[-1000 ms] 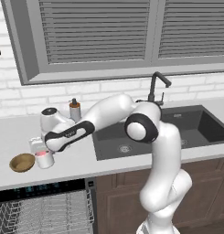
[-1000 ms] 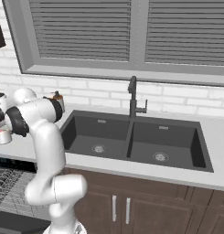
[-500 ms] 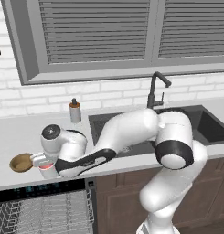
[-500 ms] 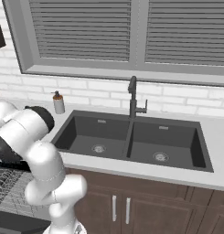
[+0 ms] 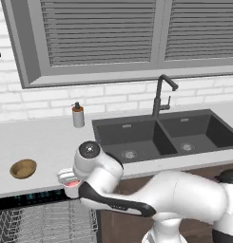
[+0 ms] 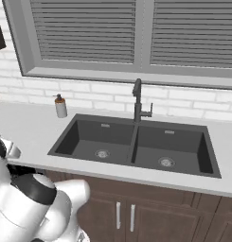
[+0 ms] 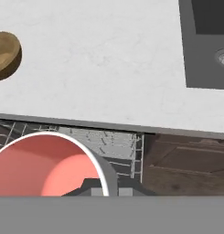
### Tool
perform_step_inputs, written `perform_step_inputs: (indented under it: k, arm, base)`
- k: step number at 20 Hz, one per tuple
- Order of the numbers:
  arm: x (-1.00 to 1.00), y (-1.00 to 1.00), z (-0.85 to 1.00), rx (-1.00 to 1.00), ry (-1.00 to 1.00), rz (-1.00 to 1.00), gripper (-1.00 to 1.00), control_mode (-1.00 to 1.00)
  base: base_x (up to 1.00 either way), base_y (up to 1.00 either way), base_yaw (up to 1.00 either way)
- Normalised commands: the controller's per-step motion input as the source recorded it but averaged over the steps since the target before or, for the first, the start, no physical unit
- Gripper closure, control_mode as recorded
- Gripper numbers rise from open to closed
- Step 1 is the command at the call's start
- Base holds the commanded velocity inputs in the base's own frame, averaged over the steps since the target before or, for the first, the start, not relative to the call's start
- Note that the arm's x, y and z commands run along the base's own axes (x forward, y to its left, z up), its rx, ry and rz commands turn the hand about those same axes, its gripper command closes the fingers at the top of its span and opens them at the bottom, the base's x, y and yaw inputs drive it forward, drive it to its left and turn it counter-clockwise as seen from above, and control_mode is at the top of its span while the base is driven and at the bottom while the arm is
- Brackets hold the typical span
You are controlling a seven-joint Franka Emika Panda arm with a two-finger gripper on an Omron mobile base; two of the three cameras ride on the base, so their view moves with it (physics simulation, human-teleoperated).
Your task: Pick up the cup and bowl from the counter, place them in the dishwasher, and close the dishwasher door.
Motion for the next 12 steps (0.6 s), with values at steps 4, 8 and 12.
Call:
perform_step_inputs:
  k: [4, 8, 12]
  arm:
    - [-0.21, -0.73, -0.2, 0.04, 0.04, 0.0, 1.0, -1.0]
    - [-0.08, -0.24, -0.35, 0.0, 0.0, 0.0, 1.0, -1.0]
    - [-0.01, 0.0, -0.34, 0.0, 0.0, 0.0, 1.0, -1.0]
  base:
    - [0.0, 0.0, 0.0]
    - [0.0, 0.0, 0.0]
    - [0.0, 0.0, 0.0]
